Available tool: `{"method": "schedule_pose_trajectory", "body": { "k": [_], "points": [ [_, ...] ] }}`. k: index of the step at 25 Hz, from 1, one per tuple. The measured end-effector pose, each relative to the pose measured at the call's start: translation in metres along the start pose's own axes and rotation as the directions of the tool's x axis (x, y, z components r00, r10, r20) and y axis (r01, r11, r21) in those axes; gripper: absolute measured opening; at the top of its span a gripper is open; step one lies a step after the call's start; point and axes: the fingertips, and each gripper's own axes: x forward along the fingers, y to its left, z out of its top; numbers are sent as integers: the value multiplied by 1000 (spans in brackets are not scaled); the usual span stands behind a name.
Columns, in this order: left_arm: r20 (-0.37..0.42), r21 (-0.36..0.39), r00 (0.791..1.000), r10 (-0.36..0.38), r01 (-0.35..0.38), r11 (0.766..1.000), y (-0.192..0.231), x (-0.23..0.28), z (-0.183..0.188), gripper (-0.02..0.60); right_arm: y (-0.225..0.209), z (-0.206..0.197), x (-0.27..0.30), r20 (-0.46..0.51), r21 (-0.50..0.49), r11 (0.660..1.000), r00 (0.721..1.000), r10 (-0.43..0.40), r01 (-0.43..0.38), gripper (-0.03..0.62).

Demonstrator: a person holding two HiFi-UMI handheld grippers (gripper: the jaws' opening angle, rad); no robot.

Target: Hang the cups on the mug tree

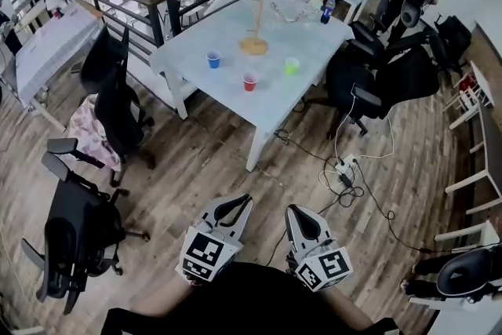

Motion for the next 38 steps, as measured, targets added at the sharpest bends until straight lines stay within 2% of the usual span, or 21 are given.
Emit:
{"method": "schedule_pose_trajectory", "body": {
  "k": [9, 19, 28, 31, 38],
  "points": [
    [-7, -30, 1000, -15, 15, 999, 94, -5, -11, 29, 27, -7, 86, -22, 11, 1000, 999, -25, 25, 26],
    [-23, -56, 998, -57, 56, 997, 124, 6, -21, 30, 23, -17, 116, -39, 54, 995, 996, -77, 80, 27],
    [-49, -71, 998, -40, 37, 997, 140, 51, -13, 30, -21, -15, 146, -69, 102, 993, 996, -60, 67, 28],
    [-55, -60, 998, -19, 16, 998, 149, 71, -3, 29, -38, -10, 163, -73, 98, 995, 997, -26, 33, 27],
    [-56, -49, 998, 14, -16, 999, 161, 137, 25, 30, -105, 14, 193, -65, 117, 993, 998, -3, 10, 26]
  ]
}}
